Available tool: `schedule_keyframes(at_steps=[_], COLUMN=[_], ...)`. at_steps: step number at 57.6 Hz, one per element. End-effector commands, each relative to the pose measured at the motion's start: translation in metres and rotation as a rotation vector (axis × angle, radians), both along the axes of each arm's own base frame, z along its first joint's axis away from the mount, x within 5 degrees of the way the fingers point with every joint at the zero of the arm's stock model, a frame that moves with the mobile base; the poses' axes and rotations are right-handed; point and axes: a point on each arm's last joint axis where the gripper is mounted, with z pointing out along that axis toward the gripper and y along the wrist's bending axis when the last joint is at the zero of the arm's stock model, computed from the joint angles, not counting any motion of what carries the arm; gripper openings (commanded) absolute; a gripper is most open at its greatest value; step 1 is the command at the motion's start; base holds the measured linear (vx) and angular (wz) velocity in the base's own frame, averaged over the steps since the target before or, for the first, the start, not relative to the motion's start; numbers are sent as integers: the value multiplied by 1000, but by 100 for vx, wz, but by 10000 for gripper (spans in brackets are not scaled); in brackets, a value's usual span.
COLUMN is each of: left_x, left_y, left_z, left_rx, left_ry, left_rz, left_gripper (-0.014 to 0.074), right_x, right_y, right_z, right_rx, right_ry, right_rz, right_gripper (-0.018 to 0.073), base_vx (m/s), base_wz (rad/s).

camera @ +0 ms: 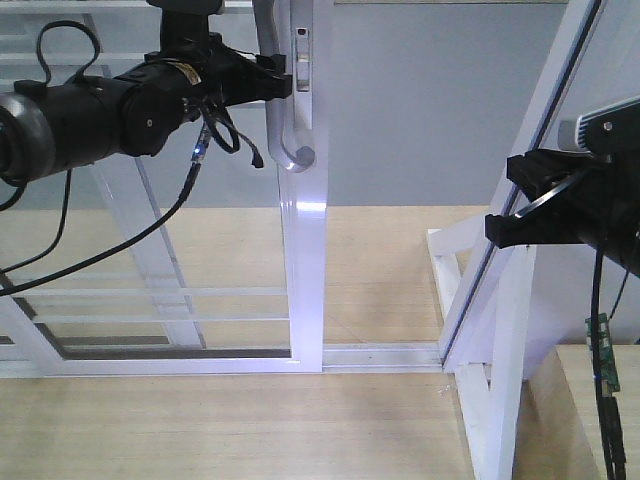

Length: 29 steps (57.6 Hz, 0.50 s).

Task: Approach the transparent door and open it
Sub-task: 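Release the handle with the right gripper and reach the left gripper to it, then grasp the handle with the left gripper and slide the door farther open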

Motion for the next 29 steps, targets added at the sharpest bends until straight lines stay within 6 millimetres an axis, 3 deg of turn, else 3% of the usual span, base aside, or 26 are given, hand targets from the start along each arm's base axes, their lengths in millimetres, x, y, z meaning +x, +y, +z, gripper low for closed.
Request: schedule_keyframes(at_steps=[1,10,17,23,29], left_x=[1,14,21,22,22], left_y=[-4,-10,-14,-14,-13], left_z=[42,41,41,40,40], left_rx=[-88,-97,-101,-99,-78], left_ry=[-159,-174,-184,-191,-198], left_rz=[3,3,3,3,1], left_gripper=[576,569,508,362,137], right_x=[2,2,2,2,2], right_y=[-1,-1,-1,-1,-1], right_z=[22,22,22,22,22], right_rx=[23,23,23,23,23], right_ry=[-135,-135,-135,-134,-134], right_rz=[-11,-11,-11,-11,-11], right_gripper=[0,0,0,0,0], base_vx=[0,0,0,0,0], base_wz=[0,0,0,0,0])
